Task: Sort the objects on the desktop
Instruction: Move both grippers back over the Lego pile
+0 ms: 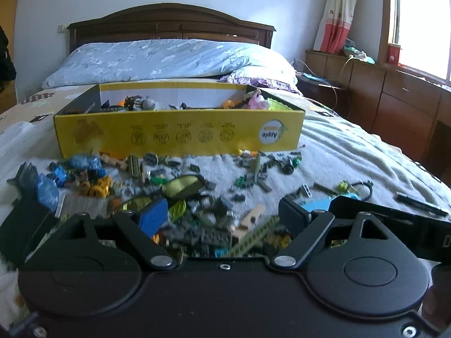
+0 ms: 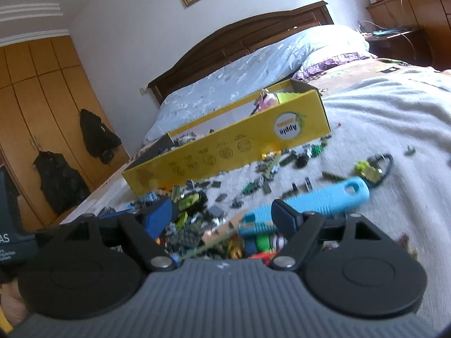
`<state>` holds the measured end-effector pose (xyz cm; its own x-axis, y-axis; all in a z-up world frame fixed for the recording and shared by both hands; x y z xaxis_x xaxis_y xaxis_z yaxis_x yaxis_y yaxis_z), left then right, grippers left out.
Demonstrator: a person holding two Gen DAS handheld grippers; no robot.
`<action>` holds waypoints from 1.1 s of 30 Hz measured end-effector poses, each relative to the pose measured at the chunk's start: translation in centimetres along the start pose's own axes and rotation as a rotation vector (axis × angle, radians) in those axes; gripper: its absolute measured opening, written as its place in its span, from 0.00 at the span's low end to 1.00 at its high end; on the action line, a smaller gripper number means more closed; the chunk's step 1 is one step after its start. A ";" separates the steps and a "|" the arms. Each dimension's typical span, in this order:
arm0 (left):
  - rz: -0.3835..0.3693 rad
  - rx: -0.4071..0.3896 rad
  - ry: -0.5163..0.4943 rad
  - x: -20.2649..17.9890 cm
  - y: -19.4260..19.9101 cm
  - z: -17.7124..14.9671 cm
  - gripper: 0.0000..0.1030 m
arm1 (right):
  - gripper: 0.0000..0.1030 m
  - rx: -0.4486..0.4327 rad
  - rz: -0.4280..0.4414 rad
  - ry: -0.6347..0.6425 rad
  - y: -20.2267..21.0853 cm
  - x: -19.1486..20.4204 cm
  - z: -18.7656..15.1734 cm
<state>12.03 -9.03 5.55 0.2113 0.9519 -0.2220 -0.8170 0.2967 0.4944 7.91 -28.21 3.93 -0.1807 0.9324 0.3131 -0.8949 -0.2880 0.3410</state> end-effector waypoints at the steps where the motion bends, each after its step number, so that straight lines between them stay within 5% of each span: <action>1: 0.001 -0.001 0.000 -0.1 0.4 -0.4 0.83 | 0.84 0.004 0.000 -0.001 0.2 0.0 -0.3; 9: 0.001 -0.055 -0.030 -0.5 3.7 -3.0 0.86 | 0.85 0.000 -0.027 0.039 2.9 0.9 -3.4; 23: 0.074 -0.095 0.073 3.1 7.4 -7.2 0.87 | 0.90 0.002 -0.028 0.147 4.3 4.0 -7.1; 33: 0.081 -0.086 0.051 3.0 6.9 -8.2 0.87 | 0.89 0.042 -0.195 0.236 3.3 1.2 -9.3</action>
<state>2.64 -4.77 1.43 0.1165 0.9667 -0.2279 -0.8740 0.2088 0.4387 0.89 -26.00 -2.82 -0.1016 0.9945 0.0253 -0.9052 -0.1029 0.4124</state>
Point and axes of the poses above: each gripper's, at about its wrist camera, not at the fingertips, and y roughly against the way its jaws point, x to its left, z to its top, the point moved 4 cm from there along -y, roughly the way its jaws point, and after that the axes turned 9 degrees about y, right-handed, at the moved point
